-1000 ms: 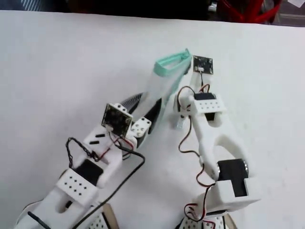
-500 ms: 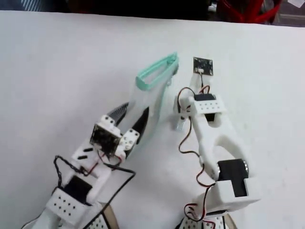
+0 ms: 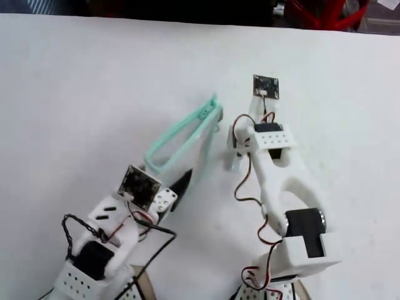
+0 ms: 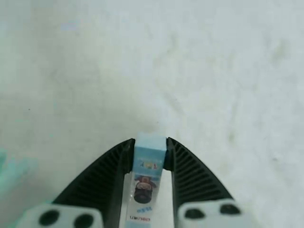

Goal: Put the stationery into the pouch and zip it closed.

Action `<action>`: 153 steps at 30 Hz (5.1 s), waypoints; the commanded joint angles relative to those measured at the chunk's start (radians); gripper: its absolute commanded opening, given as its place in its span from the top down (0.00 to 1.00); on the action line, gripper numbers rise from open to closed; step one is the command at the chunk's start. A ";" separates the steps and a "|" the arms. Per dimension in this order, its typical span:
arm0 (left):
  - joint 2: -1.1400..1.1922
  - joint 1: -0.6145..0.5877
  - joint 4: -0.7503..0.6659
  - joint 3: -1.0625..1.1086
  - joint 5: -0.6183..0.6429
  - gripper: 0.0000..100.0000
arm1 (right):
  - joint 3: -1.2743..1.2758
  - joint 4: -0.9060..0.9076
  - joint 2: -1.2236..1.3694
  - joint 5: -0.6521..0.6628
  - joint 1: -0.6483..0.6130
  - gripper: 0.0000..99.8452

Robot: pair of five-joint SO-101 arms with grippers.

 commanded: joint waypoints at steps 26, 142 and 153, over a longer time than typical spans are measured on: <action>-0.031 -0.070 0.344 -0.402 0.075 0.78 | -0.006 -0.015 -0.051 0.002 0.001 0.98; 0.769 0.010 -0.342 -0.397 0.160 0.77 | -0.190 0.015 -0.627 0.028 0.125 0.98; 0.769 0.016 -0.342 -0.397 0.160 0.77 | -0.454 0.007 -0.785 0.304 -0.231 0.98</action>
